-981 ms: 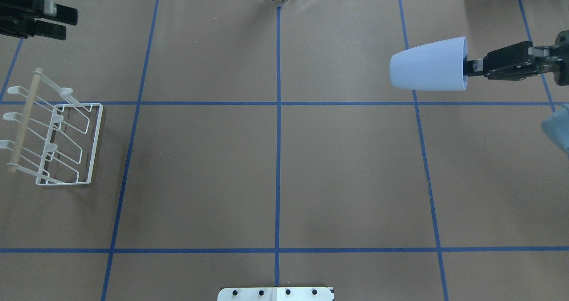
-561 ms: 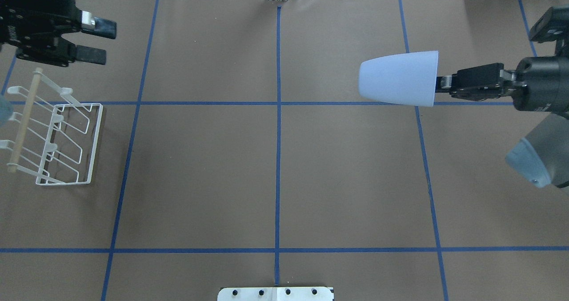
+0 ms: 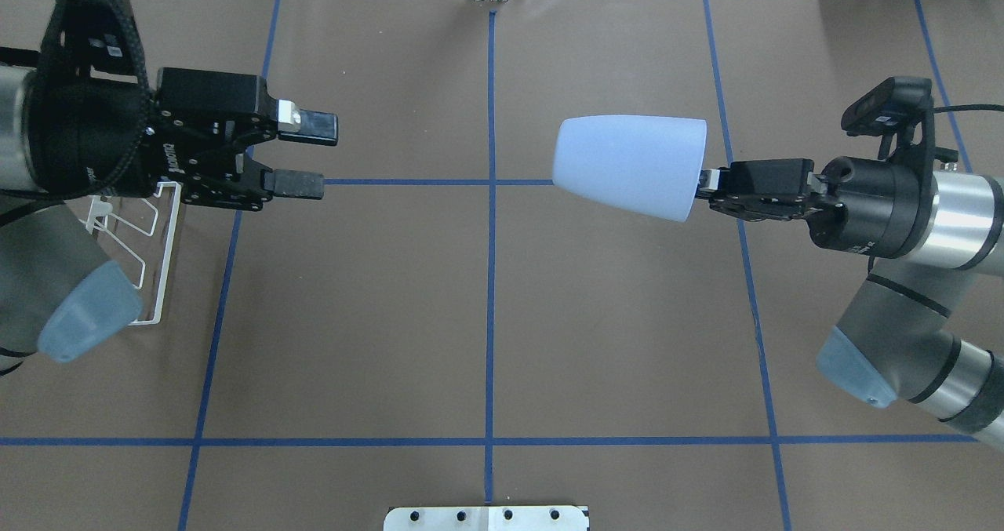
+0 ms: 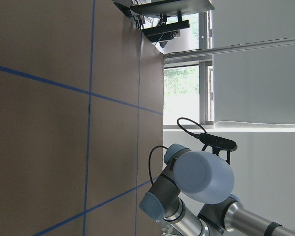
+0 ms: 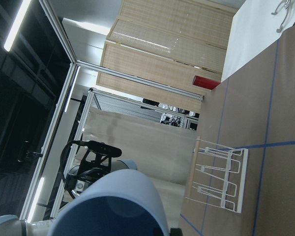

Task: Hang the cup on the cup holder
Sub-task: 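Bring the cup toward the left gripper while the left arm reaches toward the cup base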

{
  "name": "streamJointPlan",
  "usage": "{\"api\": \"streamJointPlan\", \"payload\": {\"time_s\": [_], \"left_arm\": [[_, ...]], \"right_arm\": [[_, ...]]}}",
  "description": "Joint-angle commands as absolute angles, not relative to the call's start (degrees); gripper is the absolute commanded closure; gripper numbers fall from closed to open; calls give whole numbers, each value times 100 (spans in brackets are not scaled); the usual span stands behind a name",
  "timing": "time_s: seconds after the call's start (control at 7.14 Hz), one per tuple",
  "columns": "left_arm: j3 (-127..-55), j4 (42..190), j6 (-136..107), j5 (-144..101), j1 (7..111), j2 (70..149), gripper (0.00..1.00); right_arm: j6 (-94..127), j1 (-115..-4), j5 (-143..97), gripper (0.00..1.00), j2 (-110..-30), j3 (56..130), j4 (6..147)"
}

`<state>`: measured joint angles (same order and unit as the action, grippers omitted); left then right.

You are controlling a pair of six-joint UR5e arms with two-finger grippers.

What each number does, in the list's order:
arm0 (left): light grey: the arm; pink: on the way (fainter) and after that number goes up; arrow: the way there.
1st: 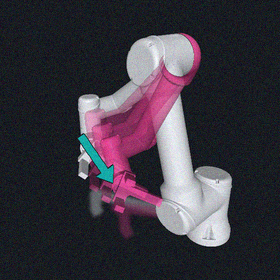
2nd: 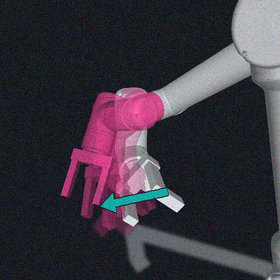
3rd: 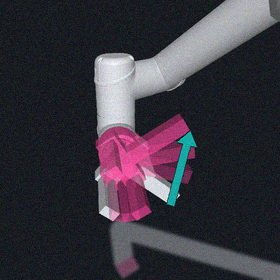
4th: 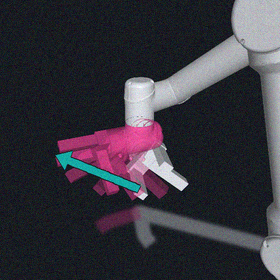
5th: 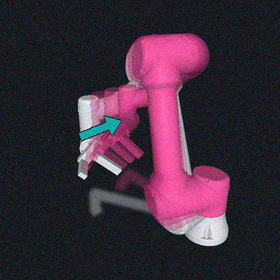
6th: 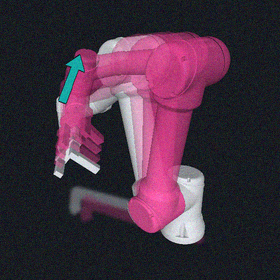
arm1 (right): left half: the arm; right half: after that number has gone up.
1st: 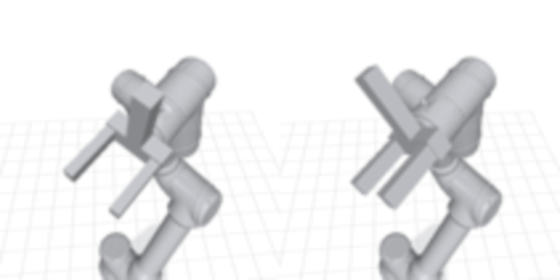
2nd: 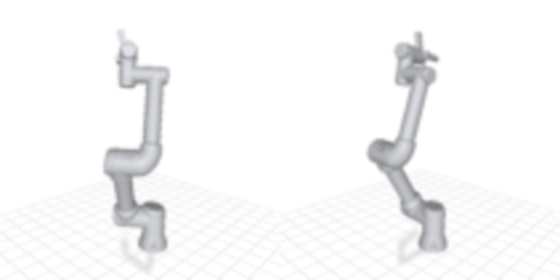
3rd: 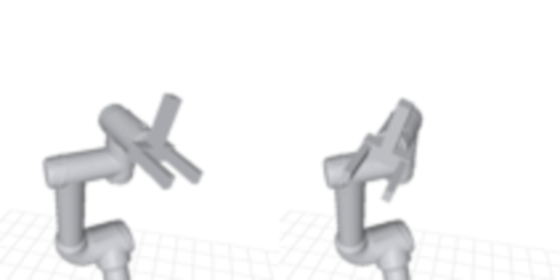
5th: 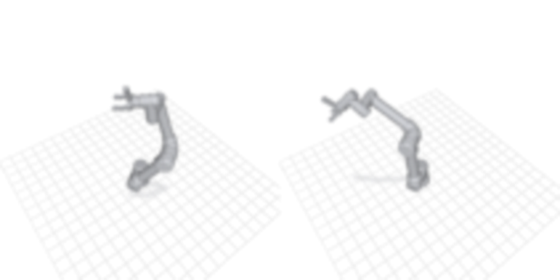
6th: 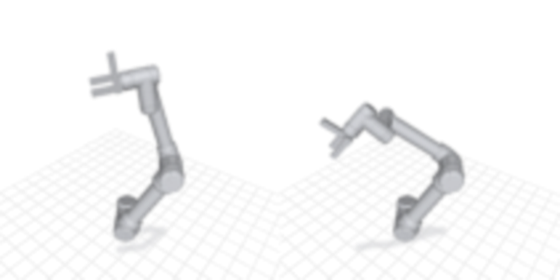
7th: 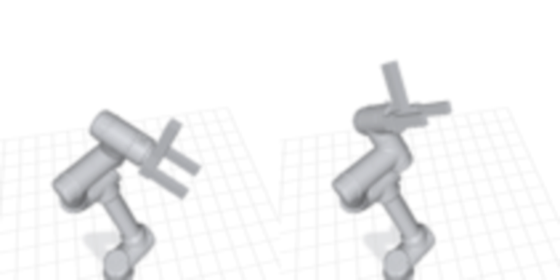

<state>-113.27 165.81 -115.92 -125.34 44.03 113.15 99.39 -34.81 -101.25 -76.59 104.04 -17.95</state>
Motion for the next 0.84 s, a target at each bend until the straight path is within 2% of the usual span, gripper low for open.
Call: {"api": "streamJointPlan", "payload": {"time_s": [0.0,0.28,0.7], "left_arm": [[-11312,16585,-11917,-12516,4167,11504,2],[-11294,16576,-11918,-12516,4104,11531,2],[-11241,16567,-11918,-12524,4087,11514,2]], "right_arm": [[9138,-2484,-9276,100,-7358,10258,-1890],[8746,-1918,-8807,100,-7120,10187,-1890],[8728,-1854,-8754,100,-7102,10204,-1890]]}}
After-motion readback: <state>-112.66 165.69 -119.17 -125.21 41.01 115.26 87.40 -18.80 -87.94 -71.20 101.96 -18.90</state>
